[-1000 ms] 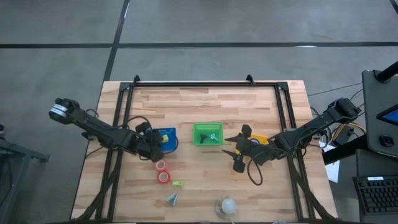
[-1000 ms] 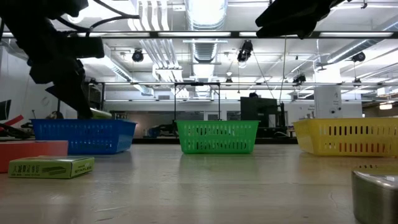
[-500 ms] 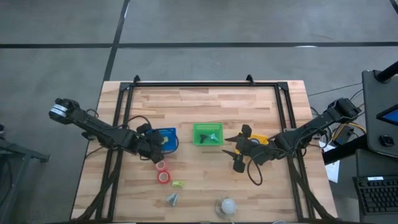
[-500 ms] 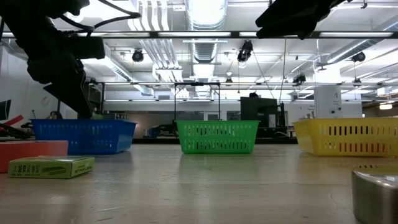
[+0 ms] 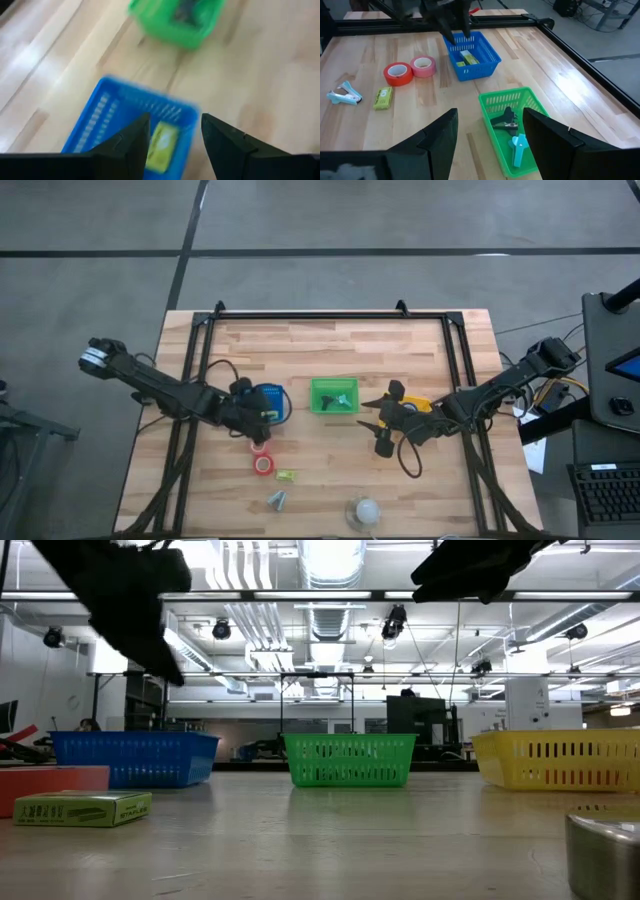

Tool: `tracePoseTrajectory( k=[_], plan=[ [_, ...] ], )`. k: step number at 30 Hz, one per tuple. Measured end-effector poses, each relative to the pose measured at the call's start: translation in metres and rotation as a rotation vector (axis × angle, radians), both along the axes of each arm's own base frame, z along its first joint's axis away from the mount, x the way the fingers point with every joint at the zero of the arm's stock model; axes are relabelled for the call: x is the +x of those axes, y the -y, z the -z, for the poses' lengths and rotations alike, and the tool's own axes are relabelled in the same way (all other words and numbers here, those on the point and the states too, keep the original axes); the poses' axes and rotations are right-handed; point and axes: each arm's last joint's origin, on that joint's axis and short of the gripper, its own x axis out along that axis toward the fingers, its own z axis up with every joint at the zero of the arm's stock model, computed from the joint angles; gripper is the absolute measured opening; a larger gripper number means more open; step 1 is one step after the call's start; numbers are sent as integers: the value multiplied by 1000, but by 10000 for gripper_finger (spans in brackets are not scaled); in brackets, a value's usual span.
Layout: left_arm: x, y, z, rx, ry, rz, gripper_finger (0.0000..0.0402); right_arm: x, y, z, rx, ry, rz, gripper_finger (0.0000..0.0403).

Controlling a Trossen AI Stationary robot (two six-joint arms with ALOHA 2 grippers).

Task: Pick and place Stapler, Stapler remover, tape
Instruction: Put the staple pin box into the blue bin

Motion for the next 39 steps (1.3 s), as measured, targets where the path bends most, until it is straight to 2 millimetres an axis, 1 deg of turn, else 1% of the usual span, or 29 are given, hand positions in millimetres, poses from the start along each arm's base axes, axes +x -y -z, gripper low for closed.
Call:
tracePoseTrajectory(
  k=[4,7,11,22,25,30,33,39],
  plan=[
    [11,12,-12,-90,129,129,181,0,0,0,0,0,0,219],
    [20,24,-15,-164,195,230,181,0,0,0,-1,-1,0,219],
    [27,39,-4,-245,166,324,179,0,0,1,-1,-3,0,219],
    [42,78,39,-290,44,410,179,0,0,2,7,2,3,219],
    [46,87,48,-314,8,425,179,0,0,1,7,8,1,219],
    [54,96,62,-301,-23,451,183,0,0,1,7,9,0,219],
    [60,101,65,-318,-35,472,191,0,0,1,7,10,0,219],
    [64,105,77,-287,-79,500,204,0,0,1,6,10,-1,219]
  ],
)
